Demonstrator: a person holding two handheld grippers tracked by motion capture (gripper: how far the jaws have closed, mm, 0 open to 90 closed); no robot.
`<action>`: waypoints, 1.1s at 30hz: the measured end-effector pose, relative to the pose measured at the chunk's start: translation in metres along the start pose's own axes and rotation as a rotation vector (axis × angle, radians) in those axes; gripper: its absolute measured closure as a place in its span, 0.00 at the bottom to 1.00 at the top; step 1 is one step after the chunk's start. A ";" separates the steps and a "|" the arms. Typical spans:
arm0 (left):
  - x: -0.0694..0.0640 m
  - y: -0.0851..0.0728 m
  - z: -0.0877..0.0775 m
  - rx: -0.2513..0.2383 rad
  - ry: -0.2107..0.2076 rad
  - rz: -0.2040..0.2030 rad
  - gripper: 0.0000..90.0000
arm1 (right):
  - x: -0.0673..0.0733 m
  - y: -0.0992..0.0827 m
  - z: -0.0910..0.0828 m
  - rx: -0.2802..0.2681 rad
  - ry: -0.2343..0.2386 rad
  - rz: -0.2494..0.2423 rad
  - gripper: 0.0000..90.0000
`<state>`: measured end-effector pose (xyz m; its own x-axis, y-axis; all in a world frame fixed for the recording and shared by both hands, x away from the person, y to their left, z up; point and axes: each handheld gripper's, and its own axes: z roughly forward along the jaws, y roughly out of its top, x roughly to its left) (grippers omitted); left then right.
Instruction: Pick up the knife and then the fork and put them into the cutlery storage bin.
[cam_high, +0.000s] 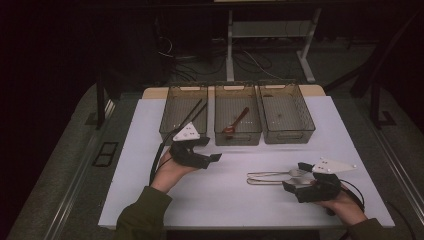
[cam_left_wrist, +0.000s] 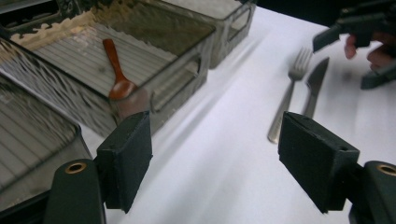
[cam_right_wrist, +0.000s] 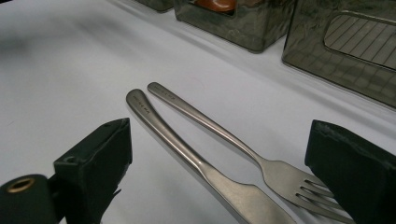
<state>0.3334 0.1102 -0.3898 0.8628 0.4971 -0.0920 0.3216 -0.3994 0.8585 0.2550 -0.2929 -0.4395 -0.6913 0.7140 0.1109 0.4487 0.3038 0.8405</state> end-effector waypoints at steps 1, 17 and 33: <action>-0.002 -0.003 -0.001 -0.002 -0.003 0.001 0.27 | 0.000 0.000 0.000 0.001 0.001 -0.001 0.08; -0.021 -0.052 -0.021 -0.009 0.020 0.033 0.10 | 0.002 0.003 -0.004 0.053 0.076 -0.036 0.08; -0.025 -0.072 -0.027 0.040 0.022 -0.015 0.00 | -0.016 0.014 -0.005 0.155 0.094 -0.041 0.54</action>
<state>0.2780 0.1470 -0.4353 0.8492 0.5197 -0.0933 0.3499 -0.4217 0.8365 0.2697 -0.3029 -0.4266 -0.7575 0.6390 0.1338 0.4961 0.4301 0.7542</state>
